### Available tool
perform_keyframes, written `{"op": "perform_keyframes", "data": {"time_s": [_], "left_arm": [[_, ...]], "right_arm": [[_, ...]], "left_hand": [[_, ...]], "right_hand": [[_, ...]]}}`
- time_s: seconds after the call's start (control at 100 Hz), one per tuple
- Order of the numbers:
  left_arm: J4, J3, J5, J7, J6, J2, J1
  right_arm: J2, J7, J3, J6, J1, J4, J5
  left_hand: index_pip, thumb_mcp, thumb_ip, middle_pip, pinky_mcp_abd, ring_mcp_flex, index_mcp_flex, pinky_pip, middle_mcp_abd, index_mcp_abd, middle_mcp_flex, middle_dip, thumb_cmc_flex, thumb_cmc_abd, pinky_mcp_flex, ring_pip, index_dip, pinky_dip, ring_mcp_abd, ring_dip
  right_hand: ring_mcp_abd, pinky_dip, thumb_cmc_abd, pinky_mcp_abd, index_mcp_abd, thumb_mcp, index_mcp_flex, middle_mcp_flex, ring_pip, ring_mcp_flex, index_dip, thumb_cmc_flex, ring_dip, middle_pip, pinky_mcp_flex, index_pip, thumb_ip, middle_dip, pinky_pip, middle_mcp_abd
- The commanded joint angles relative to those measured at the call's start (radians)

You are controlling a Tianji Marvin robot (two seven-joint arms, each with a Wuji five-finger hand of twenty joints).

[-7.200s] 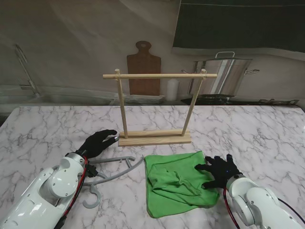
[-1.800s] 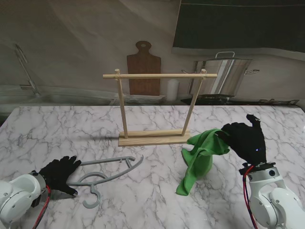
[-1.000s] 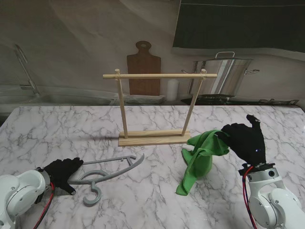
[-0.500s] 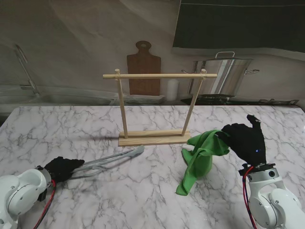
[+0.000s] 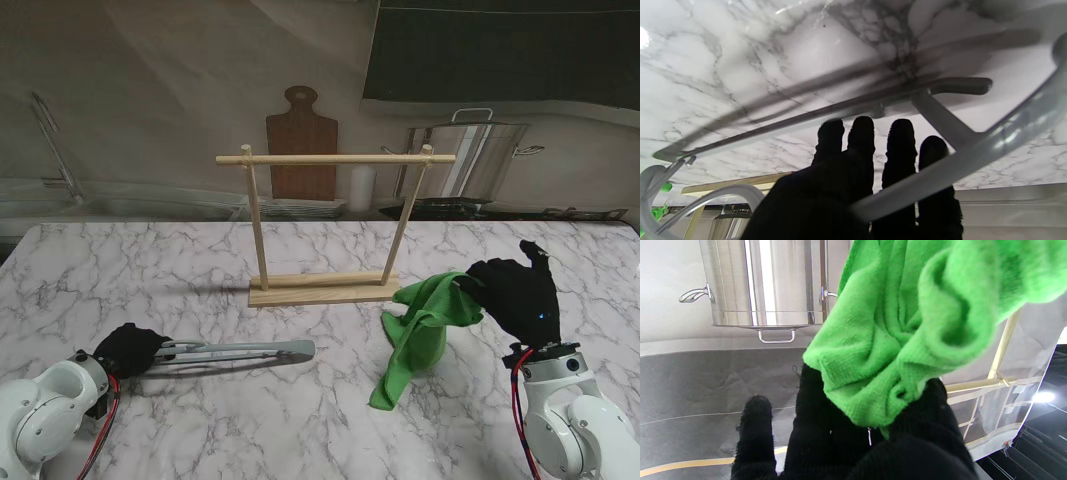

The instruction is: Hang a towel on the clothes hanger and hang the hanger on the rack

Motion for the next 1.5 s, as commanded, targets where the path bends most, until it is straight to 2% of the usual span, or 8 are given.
{"op": "perform_keyframes", "data": {"time_s": [0.0, 0.23, 0.37, 0.54, 0.69, 0.8, 0.85, 1.49], "left_arm": [[-0.005, 0.002, -0.004, -0.015, -0.004, -0.007, 0.012], [-0.024, 0.012, -0.035, 0.016, 0.031, -0.016, 0.010], [-0.033, 0.025, -0.035, 0.032, 0.045, -0.019, 0.001], [-0.041, 0.051, -0.058, 0.033, 0.065, -0.022, -0.017], [-0.043, 0.083, -0.089, 0.016, 0.092, -0.023, -0.041], [-0.042, 0.113, -0.116, 0.007, 0.118, -0.025, -0.062], [-0.040, 0.129, -0.130, 0.003, 0.132, -0.026, -0.073], [0.041, 0.415, -0.319, -0.001, 0.304, -0.044, -0.288]], "right_arm": [[-0.001, -0.001, 0.005, -0.003, -0.008, -0.006, -0.003], [0.000, -0.001, 0.013, -0.015, -0.013, -0.015, -0.009], [0.001, -0.002, 0.018, -0.021, -0.016, -0.022, -0.016], [0.002, 0.000, 0.029, -0.032, -0.025, -0.037, -0.022], [0.003, -0.001, 0.045, -0.047, -0.041, -0.063, -0.035], [0.001, -0.013, 0.065, -0.067, -0.059, -0.090, -0.037], [-0.001, -0.019, 0.075, -0.080, -0.069, -0.104, -0.034], [-0.023, -0.022, 0.205, -0.220, -0.187, -0.281, 0.002]], "left_hand": [[0.184, 0.044, 0.015, 0.087, 0.042, 0.023, 0.051, -0.158, 0.013, -0.014, 0.046, 0.082, 0.095, 0.090, 0.009, 0.075, 0.113, 0.108, 0.047, 0.100], [0.358, 0.078, 0.023, 0.314, 0.081, 0.056, 0.017, 0.130, 0.071, 0.019, 0.057, 0.310, 0.095, 0.085, 0.109, 0.369, 0.333, 0.360, 0.122, 0.390], [0.391, 0.093, 0.030, 0.374, 0.080, 0.118, 0.023, 0.285, 0.087, 0.025, 0.087, 0.384, 0.095, 0.075, 0.231, 0.496, 0.409, 0.427, 0.151, 0.469], [0.409, 0.107, 0.039, 0.421, 0.062, 0.203, 0.039, 0.446, 0.097, 0.034, 0.122, 0.432, 0.095, 0.061, 0.391, 0.620, 0.456, 0.402, 0.172, 0.504], [0.415, 0.116, 0.048, 0.441, 0.053, 0.245, 0.058, 0.503, 0.102, 0.037, 0.151, 0.445, 0.095, 0.049, 0.450, 0.671, 0.471, 0.351, 0.170, 0.494], [0.416, 0.122, 0.053, 0.448, 0.052, 0.262, 0.067, 0.519, 0.104, 0.040, 0.165, 0.446, 0.095, 0.042, 0.469, 0.686, 0.475, 0.327, 0.166, 0.483], [0.414, 0.124, 0.057, 0.450, 0.051, 0.266, 0.071, 0.541, 0.106, 0.042, 0.171, 0.445, 0.094, 0.039, 0.474, 0.701, 0.480, 0.282, 0.166, 0.463], [0.410, 0.135, 0.062, 0.453, 0.039, 0.277, 0.071, 0.565, 0.107, 0.046, 0.173, 0.445, 0.085, 0.039, 0.496, 0.719, 0.482, 0.262, 0.169, 0.462]], "right_hand": [[-0.032, -0.023, 0.026, 0.037, -0.042, 0.045, 0.031, 0.020, -0.010, 0.033, -0.007, 0.067, 0.015, -0.008, -0.025, 0.004, 0.039, 0.007, -0.021, 0.028], [-0.034, -0.023, 0.026, 0.036, -0.043, 0.045, 0.033, 0.022, -0.009, 0.037, -0.006, 0.066, 0.016, -0.009, -0.020, 0.004, 0.039, 0.007, -0.016, 0.028], [-0.034, -0.018, 0.026, 0.034, -0.045, 0.044, 0.032, 0.024, -0.009, 0.038, -0.006, 0.064, 0.017, -0.010, -0.011, 0.003, 0.039, 0.007, -0.005, 0.026], [-0.034, 0.028, 0.026, 0.032, -0.051, 0.045, 0.033, 0.027, -0.003, 0.045, -0.005, 0.061, 0.022, -0.012, 0.016, 0.001, 0.040, 0.008, 0.067, 0.021], [-0.033, 0.071, 0.025, 0.038, -0.055, 0.045, 0.038, 0.037, 0.007, 0.061, -0.003, 0.056, 0.029, -0.014, 0.044, 0.001, 0.041, 0.009, 0.109, 0.016], [-0.031, 0.088, 0.023, 0.040, -0.053, 0.046, 0.043, 0.043, 0.011, 0.069, -0.001, 0.055, 0.031, -0.015, 0.051, -0.001, 0.041, 0.009, 0.120, 0.016], [-0.031, 0.095, 0.022, 0.039, -0.052, 0.047, 0.044, 0.045, 0.012, 0.072, -0.001, 0.056, 0.032, -0.016, 0.053, -0.001, 0.042, 0.010, 0.123, 0.018], [-0.025, 0.136, 0.013, 0.043, -0.044, 0.048, 0.062, 0.063, 0.015, 0.089, 0.004, 0.056, 0.037, -0.023, 0.066, -0.012, 0.044, 0.015, 0.127, 0.021]]}}
